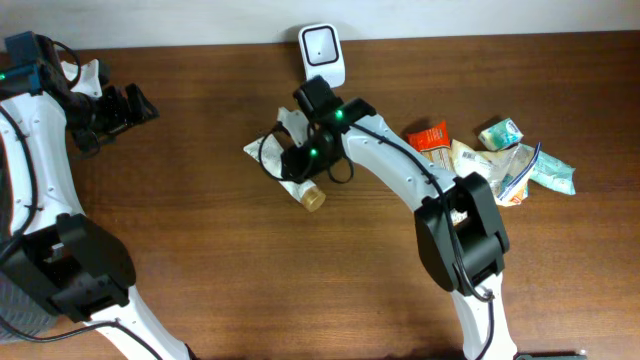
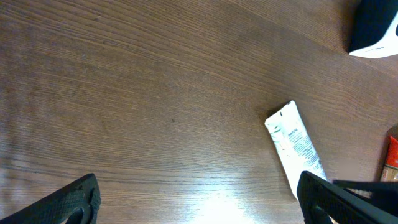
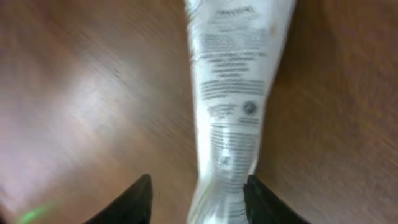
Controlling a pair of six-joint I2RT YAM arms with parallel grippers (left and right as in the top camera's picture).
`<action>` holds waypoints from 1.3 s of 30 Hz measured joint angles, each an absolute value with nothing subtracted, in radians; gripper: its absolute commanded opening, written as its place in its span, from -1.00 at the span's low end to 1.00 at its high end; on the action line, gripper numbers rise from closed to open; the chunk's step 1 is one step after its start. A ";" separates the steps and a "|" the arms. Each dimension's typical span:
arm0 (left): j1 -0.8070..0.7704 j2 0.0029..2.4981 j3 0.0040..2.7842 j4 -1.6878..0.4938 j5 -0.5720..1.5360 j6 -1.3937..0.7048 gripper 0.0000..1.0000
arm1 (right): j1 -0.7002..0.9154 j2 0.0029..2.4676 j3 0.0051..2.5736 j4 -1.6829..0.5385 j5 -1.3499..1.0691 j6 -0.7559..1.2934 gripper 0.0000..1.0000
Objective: Scan the item barcode
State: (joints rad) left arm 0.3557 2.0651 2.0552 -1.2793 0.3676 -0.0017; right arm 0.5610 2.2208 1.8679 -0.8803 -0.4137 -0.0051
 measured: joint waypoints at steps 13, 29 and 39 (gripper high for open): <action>0.356 2.065 2.055 -1.279 0.368 -0.002 0.99 | 0.707 2.253 1.877 -1.025 -0.374 0.052 0.26; 0.356 2.065 2.055 -1.279 0.368 -0.002 0.98 | 0.344 2.264 1.861 -0.780 -0.403 0.137 0.27; 0.356 2.065 2.055 -1.279 0.368 -0.002 0.98 | 0.455 2.264 1.861 -0.674 -0.302 0.786 0.97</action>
